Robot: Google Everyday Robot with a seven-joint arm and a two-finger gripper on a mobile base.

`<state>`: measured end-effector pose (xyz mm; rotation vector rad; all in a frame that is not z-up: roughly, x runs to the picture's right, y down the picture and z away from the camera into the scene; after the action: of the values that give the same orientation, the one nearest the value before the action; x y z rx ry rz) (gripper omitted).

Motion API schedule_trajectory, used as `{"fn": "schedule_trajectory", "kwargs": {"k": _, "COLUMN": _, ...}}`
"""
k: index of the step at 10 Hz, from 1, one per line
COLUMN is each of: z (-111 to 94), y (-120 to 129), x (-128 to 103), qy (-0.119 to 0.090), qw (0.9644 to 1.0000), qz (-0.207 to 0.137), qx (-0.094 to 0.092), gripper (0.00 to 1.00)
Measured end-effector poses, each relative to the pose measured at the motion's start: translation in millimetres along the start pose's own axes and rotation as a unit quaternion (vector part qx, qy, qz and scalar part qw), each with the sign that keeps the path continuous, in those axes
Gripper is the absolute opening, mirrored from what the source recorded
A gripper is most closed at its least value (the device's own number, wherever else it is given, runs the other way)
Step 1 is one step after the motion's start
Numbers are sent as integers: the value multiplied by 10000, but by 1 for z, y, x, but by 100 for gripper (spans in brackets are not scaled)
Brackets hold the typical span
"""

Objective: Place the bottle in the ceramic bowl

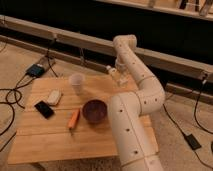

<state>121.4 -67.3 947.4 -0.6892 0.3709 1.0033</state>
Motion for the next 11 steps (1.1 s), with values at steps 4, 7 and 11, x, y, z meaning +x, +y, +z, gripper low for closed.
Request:
{"fn": "schedule_trajectory", "kwargs": {"k": 4, "z": -6, "y": 7, "x": 6, "qy": 92, "qw": 9999, "qz": -85, "qx": -115, "gripper": 0}}
{"fn": "schedule_trajectory", "kwargs": {"k": 7, "z": -8, "y": 15, "x": 18, "qy": 318, "qw": 9993, "qz": -67, "qx": -190, "gripper": 0}}
{"fn": "schedule_trajectory", "kwargs": {"k": 11, "z": -7, "y": 25, "x": 29, "qy": 497, "qw": 9986, "qz": -48, "qx": -173, "gripper": 0}}
